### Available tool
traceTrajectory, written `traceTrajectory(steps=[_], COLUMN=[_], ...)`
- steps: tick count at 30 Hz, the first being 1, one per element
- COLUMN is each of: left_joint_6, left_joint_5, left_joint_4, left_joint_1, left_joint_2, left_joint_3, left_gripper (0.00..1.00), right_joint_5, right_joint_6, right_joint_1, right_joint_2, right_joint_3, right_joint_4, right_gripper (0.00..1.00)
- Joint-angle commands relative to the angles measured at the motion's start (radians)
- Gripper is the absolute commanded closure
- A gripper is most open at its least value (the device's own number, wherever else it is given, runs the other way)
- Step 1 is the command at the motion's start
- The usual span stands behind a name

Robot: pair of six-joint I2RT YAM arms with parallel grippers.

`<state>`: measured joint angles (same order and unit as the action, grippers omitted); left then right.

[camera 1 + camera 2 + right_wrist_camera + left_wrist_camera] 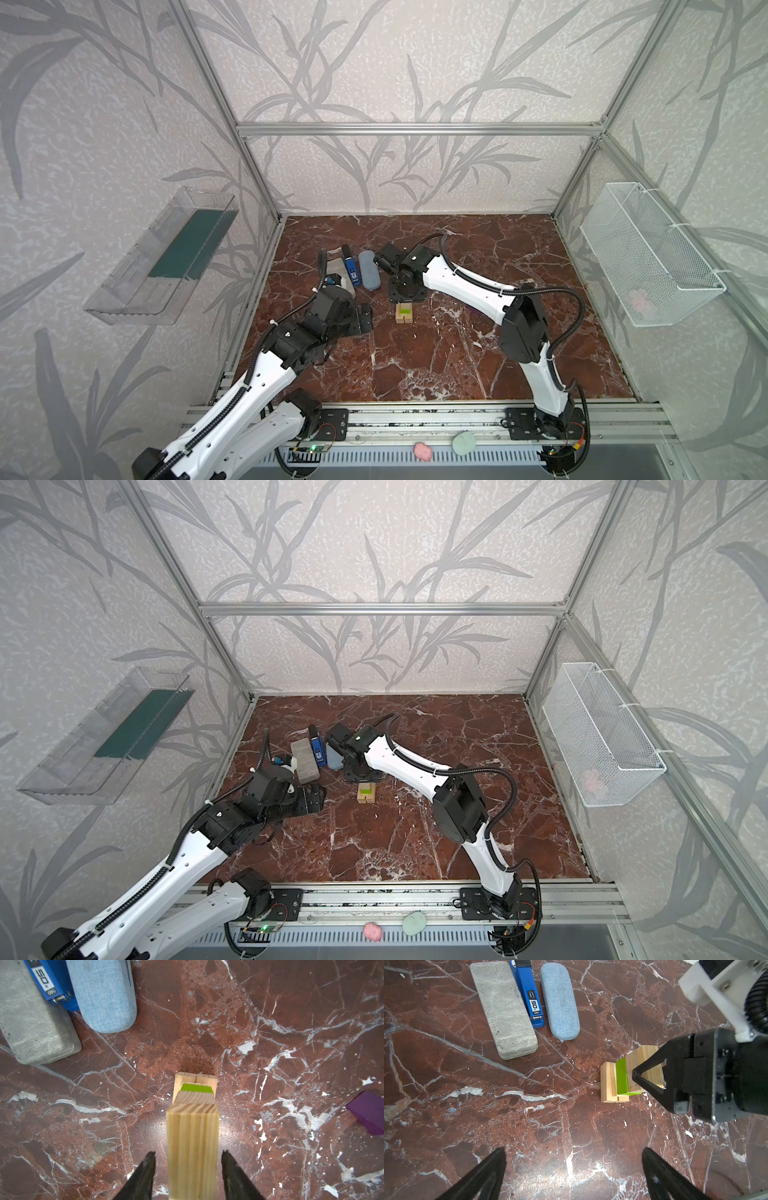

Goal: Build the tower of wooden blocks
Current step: 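Set the wooden block on the stack and open the right gripper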

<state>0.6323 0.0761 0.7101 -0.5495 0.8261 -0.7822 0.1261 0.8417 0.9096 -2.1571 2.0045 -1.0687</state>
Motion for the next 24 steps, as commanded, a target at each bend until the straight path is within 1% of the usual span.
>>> traceTrajectory(steps=[1,24], left_joint_6=[0.015,0.015], left_joint_5=[-0.001,-0.006], left_joint_4=[0.004,0.004], left_joint_1=[0.005,0.004], left_joint_2=[-0.007,-0.007], left_joint_3=[-0.011,-0.015], left_gripper=[0.01,0.0], right_joint_5=[-0.018,-0.048], right_joint_6=[0.013,0.025], right_joint_1=[-0.002,-0.002], right_joint_2=[0.046,0.073], right_joint_3=[-0.012,-0.063], right_joint_4=[0.008,0.049], right_gripper=[0.47,0.46])
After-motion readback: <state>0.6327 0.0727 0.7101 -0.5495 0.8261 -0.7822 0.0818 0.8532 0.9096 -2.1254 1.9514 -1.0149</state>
